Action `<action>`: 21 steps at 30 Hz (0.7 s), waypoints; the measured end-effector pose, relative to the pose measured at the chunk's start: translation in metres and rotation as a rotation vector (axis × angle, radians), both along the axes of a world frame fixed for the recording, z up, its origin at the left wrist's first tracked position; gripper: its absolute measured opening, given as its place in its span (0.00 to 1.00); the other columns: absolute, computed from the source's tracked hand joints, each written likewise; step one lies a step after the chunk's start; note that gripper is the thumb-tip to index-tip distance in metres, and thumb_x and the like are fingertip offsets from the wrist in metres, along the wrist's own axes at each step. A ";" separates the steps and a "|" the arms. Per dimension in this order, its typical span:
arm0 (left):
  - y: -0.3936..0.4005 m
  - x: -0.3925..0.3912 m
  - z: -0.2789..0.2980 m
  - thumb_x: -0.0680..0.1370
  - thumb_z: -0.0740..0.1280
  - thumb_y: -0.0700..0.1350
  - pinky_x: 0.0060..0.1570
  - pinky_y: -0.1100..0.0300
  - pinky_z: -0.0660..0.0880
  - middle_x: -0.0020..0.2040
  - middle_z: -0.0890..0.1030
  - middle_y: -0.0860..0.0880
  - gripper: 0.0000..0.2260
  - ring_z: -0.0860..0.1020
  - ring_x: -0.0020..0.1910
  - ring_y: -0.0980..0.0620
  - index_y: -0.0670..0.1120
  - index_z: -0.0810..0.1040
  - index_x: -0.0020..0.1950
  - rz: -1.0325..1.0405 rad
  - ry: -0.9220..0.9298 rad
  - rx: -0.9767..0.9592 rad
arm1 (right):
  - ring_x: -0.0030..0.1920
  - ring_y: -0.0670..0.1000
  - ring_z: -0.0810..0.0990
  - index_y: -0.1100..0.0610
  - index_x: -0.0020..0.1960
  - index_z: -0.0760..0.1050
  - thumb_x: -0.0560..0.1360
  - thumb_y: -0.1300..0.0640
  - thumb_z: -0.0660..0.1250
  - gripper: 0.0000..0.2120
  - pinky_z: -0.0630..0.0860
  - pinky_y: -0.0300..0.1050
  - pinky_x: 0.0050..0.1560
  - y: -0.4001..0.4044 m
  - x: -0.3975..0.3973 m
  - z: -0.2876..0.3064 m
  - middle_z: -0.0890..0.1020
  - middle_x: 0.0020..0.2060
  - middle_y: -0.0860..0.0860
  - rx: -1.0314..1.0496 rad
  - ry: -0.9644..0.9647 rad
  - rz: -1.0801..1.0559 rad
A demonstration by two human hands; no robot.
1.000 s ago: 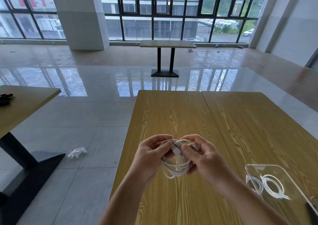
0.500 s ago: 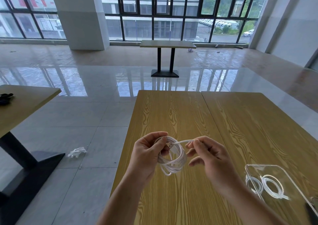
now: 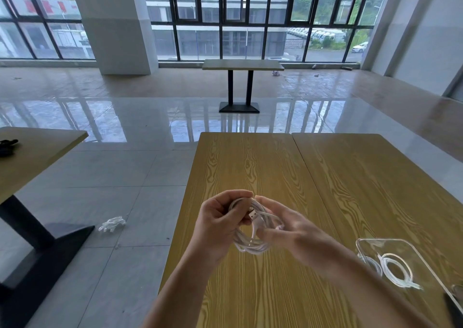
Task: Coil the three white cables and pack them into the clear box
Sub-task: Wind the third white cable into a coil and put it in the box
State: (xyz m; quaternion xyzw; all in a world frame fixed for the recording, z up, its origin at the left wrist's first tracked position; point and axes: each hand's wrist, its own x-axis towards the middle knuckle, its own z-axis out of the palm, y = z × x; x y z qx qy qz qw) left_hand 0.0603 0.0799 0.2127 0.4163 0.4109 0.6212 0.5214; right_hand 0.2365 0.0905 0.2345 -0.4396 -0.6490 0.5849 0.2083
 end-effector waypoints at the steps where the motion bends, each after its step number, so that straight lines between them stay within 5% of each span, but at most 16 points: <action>1: 0.000 0.000 0.002 0.74 0.70 0.37 0.36 0.60 0.80 0.38 0.83 0.42 0.04 0.81 0.35 0.49 0.42 0.85 0.45 -0.031 -0.081 -0.002 | 0.64 0.44 0.79 0.39 0.73 0.66 0.72 0.48 0.73 0.32 0.75 0.43 0.64 0.001 0.001 0.001 0.80 0.65 0.45 -0.085 0.085 0.026; 4: 0.002 -0.001 -0.001 0.72 0.71 0.40 0.36 0.59 0.79 0.39 0.82 0.42 0.06 0.80 0.35 0.50 0.41 0.84 0.46 -0.014 -0.146 -0.034 | 0.58 0.56 0.84 0.47 0.65 0.76 0.72 0.59 0.73 0.23 0.80 0.55 0.58 0.003 0.001 0.001 0.85 0.57 0.55 -0.176 0.257 -0.012; 7: 0.004 0.000 -0.005 0.77 0.69 0.36 0.33 0.61 0.78 0.37 0.82 0.43 0.06 0.78 0.31 0.52 0.44 0.85 0.46 0.097 0.000 -0.061 | 0.53 0.59 0.85 0.51 0.56 0.83 0.76 0.68 0.68 0.15 0.83 0.53 0.48 0.004 -0.004 -0.001 0.86 0.52 0.59 -0.181 0.303 -0.123; 15: 0.001 -0.002 -0.007 0.79 0.68 0.44 0.51 0.45 0.80 0.51 0.84 0.42 0.08 0.83 0.49 0.42 0.52 0.82 0.57 -0.061 0.103 -0.067 | 0.47 0.60 0.86 0.60 0.62 0.74 0.75 0.72 0.67 0.17 0.84 0.47 0.41 0.005 -0.003 -0.004 0.86 0.49 0.62 -0.224 0.372 -0.211; 21: -0.003 -0.002 -0.012 0.66 0.79 0.41 0.52 0.46 0.81 0.57 0.81 0.45 0.34 0.83 0.54 0.45 0.63 0.71 0.66 -0.174 0.244 -0.072 | 0.49 0.63 0.86 0.61 0.57 0.73 0.74 0.72 0.69 0.14 0.84 0.54 0.45 0.002 -0.006 -0.003 0.81 0.53 0.64 -0.112 0.322 -0.290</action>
